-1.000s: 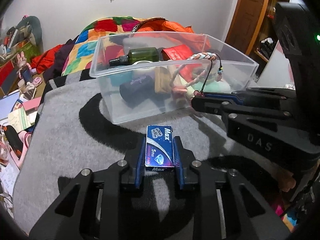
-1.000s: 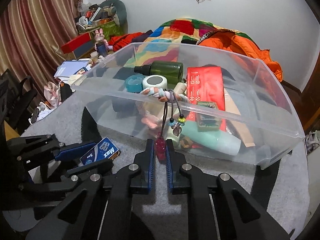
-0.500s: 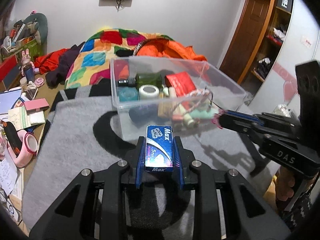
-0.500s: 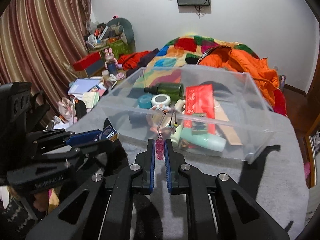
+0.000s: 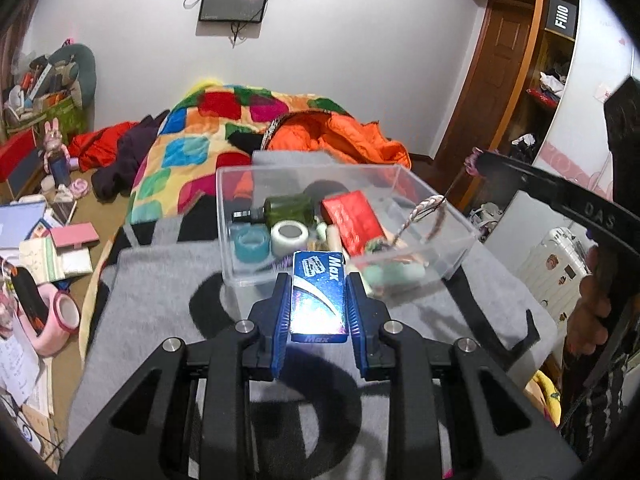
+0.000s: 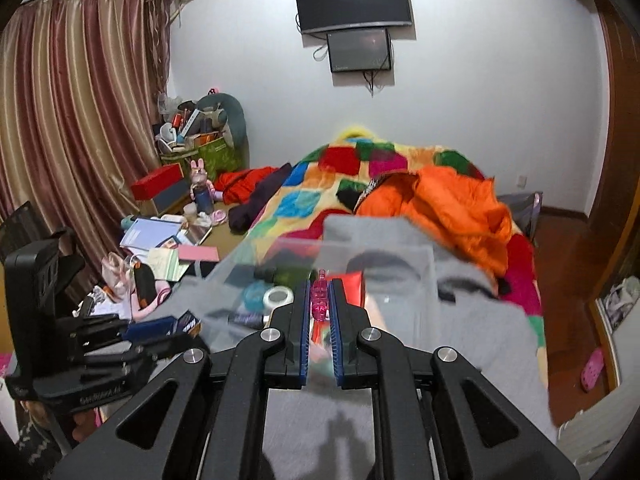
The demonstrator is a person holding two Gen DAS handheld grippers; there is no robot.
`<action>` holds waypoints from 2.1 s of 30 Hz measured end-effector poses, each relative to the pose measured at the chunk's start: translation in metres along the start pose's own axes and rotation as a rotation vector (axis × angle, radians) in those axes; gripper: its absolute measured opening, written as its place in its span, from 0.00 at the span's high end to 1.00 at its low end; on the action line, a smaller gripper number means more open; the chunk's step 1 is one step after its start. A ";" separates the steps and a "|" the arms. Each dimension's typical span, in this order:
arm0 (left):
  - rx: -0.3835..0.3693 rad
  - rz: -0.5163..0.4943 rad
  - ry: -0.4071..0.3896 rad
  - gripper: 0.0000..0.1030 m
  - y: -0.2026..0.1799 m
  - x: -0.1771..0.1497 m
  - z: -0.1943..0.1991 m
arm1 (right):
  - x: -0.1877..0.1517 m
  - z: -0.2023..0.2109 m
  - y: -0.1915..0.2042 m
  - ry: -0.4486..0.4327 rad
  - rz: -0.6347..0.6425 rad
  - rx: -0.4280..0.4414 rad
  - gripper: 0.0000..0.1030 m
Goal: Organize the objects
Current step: 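Drop the Max box in with the left tool while the right tool drops the charm in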
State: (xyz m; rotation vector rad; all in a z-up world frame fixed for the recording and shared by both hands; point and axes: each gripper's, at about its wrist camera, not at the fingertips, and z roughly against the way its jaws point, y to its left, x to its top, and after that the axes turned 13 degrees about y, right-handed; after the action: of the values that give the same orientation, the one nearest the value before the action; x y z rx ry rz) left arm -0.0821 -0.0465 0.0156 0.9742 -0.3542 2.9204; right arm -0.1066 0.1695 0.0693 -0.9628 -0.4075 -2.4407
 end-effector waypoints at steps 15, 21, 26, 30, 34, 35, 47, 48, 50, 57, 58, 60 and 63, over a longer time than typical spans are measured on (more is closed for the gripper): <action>0.005 0.036 0.042 0.74 0.022 0.038 -0.031 | 0.025 -0.037 0.022 0.036 0.097 -0.004 0.92; 0.038 0.026 0.084 0.74 0.024 0.043 -0.052 | -0.003 -0.073 -0.015 0.168 0.041 -0.047 0.92; 0.046 0.030 0.118 0.74 0.025 0.049 -0.067 | -0.008 -0.083 -0.044 0.195 -0.014 -0.107 0.92; 0.065 0.015 0.130 0.73 0.021 0.051 -0.074 | -0.005 -0.082 -0.049 0.179 -0.033 -0.102 0.92; 0.073 0.005 0.129 0.64 0.016 0.050 -0.074 | 0.005 -0.072 -0.050 0.136 -0.045 -0.094 0.92; 0.073 0.002 0.128 0.64 0.015 0.050 -0.073 | 0.008 -0.068 -0.050 0.122 -0.046 -0.087 0.92; 0.051 -0.004 0.095 0.49 0.010 0.050 -0.062 | 0.008 -0.082 -0.042 0.154 -0.020 -0.125 0.92; 0.055 -0.003 0.095 0.49 0.010 0.049 -0.062 | 0.006 -0.085 -0.042 0.168 -0.016 -0.125 0.92; 0.057 0.000 0.096 0.49 0.010 0.048 -0.062 | 0.002 -0.091 -0.041 0.191 -0.014 -0.129 0.92; 0.060 0.001 0.070 0.41 0.008 0.041 -0.053 | -0.010 -0.093 -0.045 0.237 -0.036 -0.095 0.73; 0.060 0.000 0.063 0.39 0.007 0.041 -0.051 | -0.012 -0.090 -0.046 0.228 -0.040 -0.091 0.68; 0.061 -0.003 0.045 0.37 0.004 0.038 -0.044 | -0.014 -0.080 -0.045 0.207 -0.038 -0.089 0.67; 0.063 -0.007 0.018 0.32 -0.001 0.037 -0.034 | -0.016 -0.065 -0.042 0.180 -0.037 -0.069 0.65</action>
State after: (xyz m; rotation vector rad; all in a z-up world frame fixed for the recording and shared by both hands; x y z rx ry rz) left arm -0.1312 -0.0394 0.0114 0.9537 -0.2582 2.9488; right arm -0.1552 0.1816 0.0083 -0.7609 -0.2826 -2.5635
